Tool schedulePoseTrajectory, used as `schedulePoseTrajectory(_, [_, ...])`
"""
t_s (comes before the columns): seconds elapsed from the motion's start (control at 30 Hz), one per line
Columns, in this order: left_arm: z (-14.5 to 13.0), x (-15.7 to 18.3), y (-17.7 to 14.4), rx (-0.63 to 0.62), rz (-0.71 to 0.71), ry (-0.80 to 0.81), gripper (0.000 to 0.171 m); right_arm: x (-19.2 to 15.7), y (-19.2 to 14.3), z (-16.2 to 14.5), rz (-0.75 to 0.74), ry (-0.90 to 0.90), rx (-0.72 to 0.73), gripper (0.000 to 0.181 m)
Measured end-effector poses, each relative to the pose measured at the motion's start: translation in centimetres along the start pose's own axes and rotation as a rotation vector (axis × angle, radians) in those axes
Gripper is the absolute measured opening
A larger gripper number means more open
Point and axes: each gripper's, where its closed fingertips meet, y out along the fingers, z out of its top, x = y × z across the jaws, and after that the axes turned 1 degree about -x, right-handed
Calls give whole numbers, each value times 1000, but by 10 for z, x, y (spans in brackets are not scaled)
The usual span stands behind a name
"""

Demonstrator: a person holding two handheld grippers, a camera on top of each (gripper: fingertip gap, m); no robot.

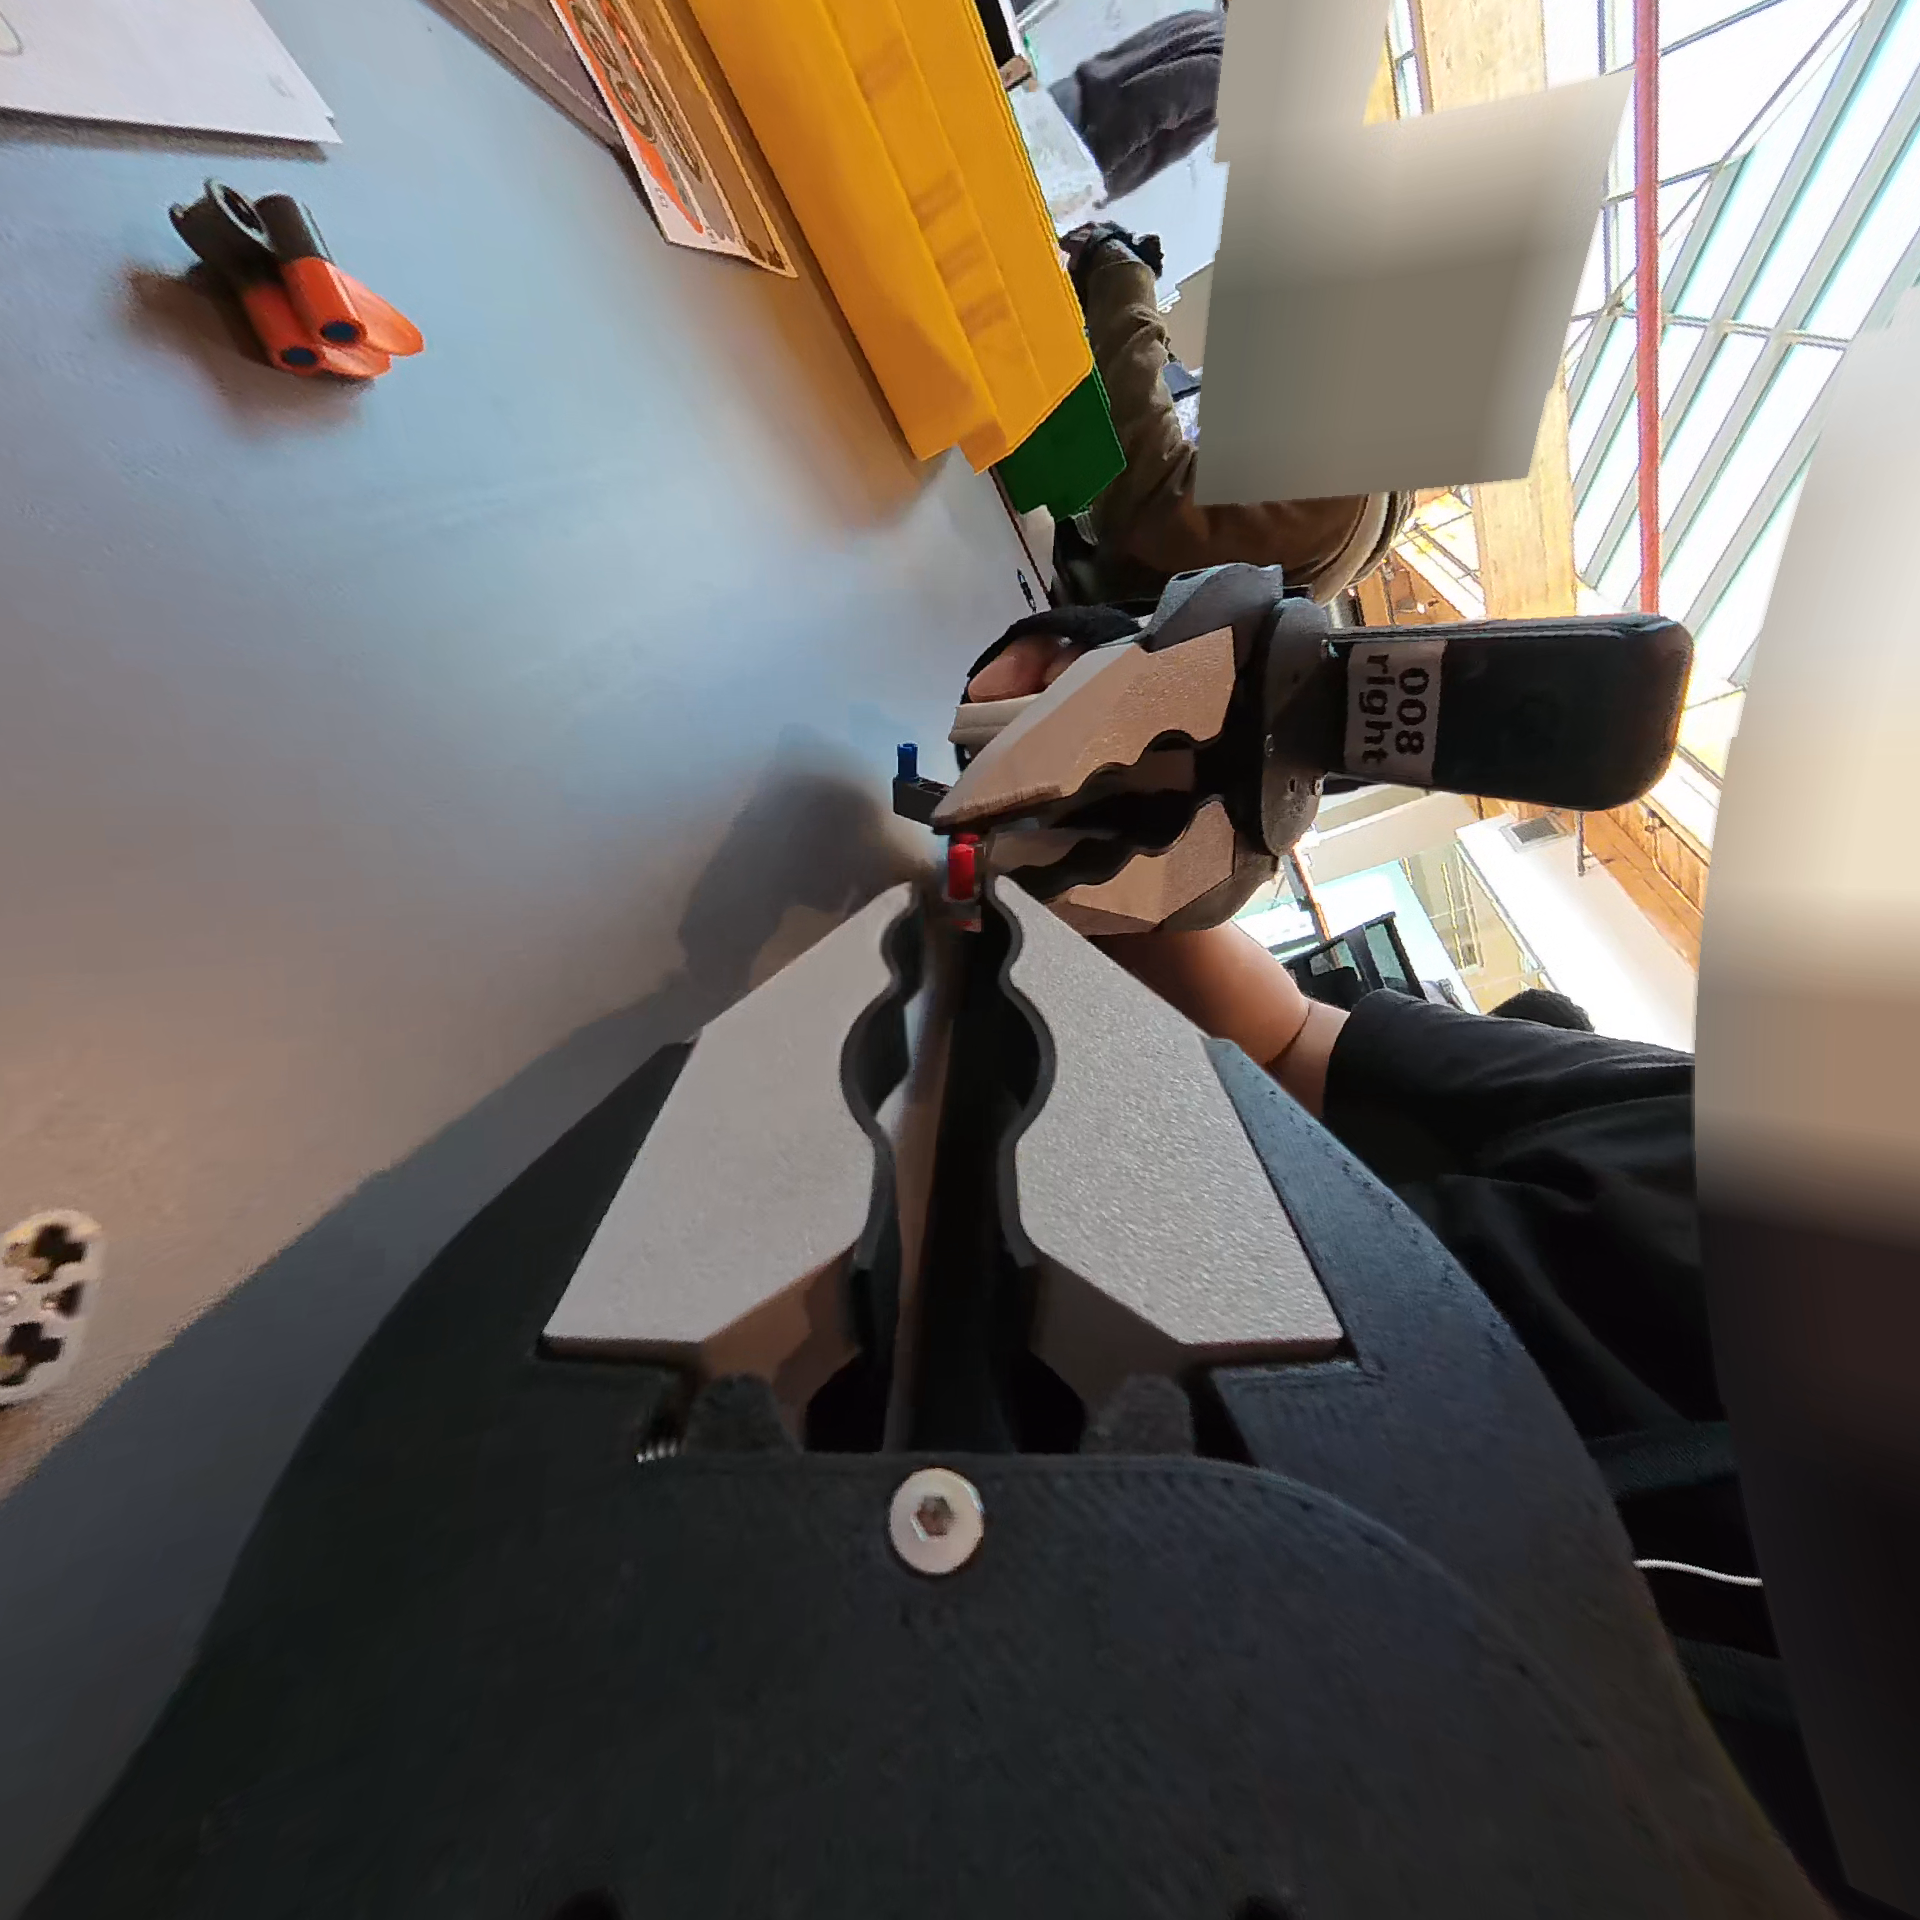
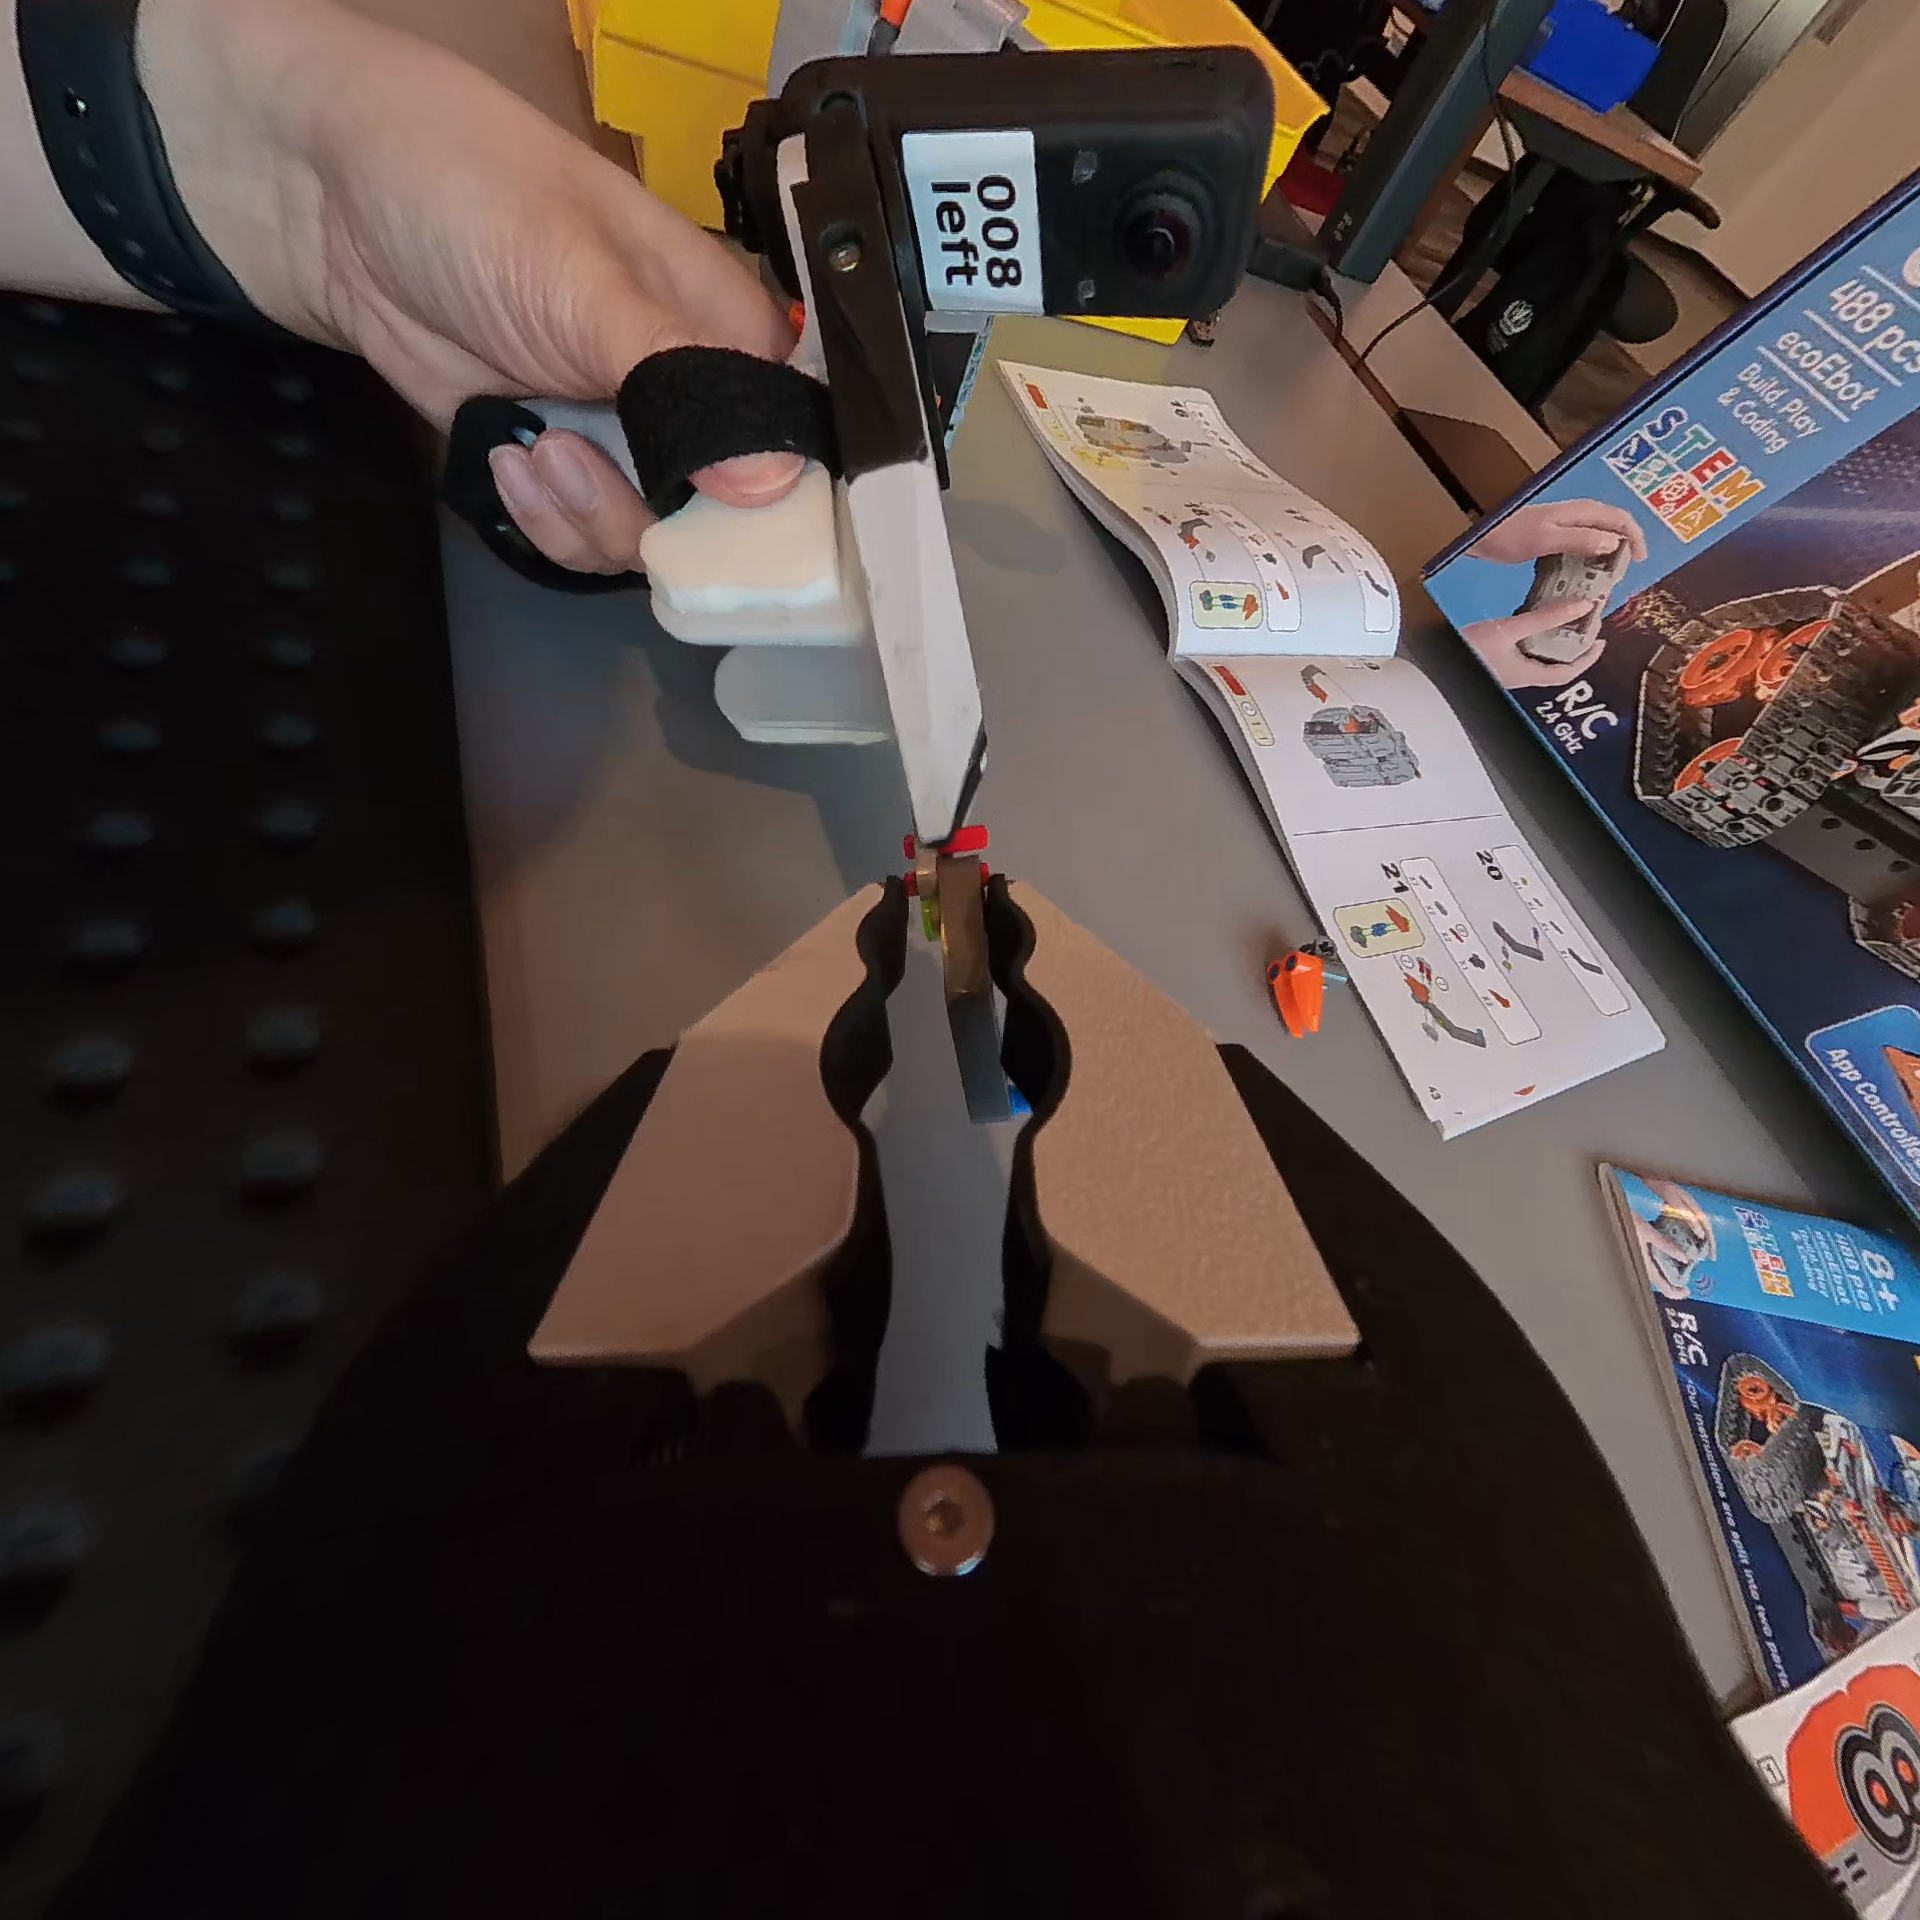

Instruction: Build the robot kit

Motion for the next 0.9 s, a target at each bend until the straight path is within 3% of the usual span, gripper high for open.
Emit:
schedulePoseTrajectory(0.23, [3,-2,-2,27,-4,-53,5,4,-3,8,-77,-14,40,16])
schedulePoseTrajectory(0.47, [1,-2,1,44,8,-60,5,4,1,-1,-151,-31,-53,22])
schedulePoseTrajectory(0.6, [0,-3,2,39,28,-44,5,4,1,-3,-122,33,-48,17])
schedulePoseTrajectory(0.9, [-2,-8,2,39,54,-51,5,3,4,-9,-151,0,-90,18])
